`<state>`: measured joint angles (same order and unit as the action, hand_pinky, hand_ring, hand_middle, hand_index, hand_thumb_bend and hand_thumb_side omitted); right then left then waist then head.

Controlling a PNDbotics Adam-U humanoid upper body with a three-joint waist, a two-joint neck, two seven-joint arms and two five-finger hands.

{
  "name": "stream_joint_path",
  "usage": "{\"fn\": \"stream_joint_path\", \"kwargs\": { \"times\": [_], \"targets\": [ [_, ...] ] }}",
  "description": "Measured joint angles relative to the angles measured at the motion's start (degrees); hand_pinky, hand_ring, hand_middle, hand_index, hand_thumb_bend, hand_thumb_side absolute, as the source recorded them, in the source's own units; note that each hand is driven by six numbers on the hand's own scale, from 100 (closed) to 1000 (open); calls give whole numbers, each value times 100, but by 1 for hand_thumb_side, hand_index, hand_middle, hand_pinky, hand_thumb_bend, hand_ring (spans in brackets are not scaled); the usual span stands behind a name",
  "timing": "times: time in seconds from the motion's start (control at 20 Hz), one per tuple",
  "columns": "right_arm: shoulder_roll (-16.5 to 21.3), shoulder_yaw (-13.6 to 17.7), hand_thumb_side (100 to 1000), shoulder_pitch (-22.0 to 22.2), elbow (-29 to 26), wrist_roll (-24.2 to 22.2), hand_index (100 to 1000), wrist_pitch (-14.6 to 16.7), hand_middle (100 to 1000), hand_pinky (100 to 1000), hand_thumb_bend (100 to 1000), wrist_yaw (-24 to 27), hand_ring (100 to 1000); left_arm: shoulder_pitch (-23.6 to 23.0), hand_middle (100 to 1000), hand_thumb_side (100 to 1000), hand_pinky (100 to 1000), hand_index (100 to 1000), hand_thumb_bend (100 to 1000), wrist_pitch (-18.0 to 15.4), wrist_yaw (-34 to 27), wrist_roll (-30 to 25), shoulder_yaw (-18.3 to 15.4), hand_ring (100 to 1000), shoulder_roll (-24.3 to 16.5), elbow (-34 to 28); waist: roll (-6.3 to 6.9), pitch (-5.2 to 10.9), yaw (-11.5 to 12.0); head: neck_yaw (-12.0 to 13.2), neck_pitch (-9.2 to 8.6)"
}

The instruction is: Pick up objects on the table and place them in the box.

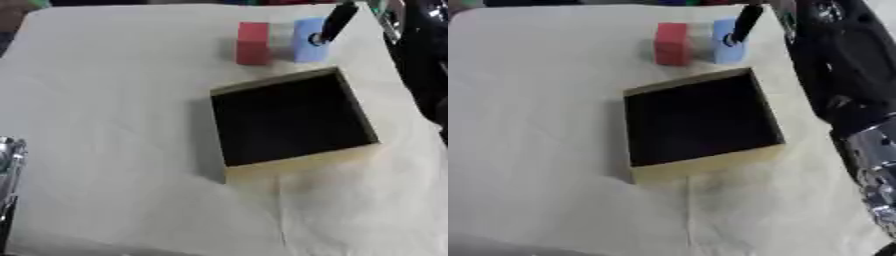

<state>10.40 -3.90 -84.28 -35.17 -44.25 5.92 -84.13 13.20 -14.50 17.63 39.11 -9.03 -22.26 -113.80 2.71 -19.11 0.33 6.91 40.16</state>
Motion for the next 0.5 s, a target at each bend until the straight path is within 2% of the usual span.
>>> {"fn": "stream_joint_path", "kwargs": {
  "times": [0.5],
  "targets": [
    [-51, -22, 425, -77, 346, 33, 1000, -23, 977, 882, 362, -299, 970, 10, 736, 886, 763, 943, 104, 0, 0, 1, 0, 707, 0, 0, 1, -6, 21, -63, -67]
  ]
}}
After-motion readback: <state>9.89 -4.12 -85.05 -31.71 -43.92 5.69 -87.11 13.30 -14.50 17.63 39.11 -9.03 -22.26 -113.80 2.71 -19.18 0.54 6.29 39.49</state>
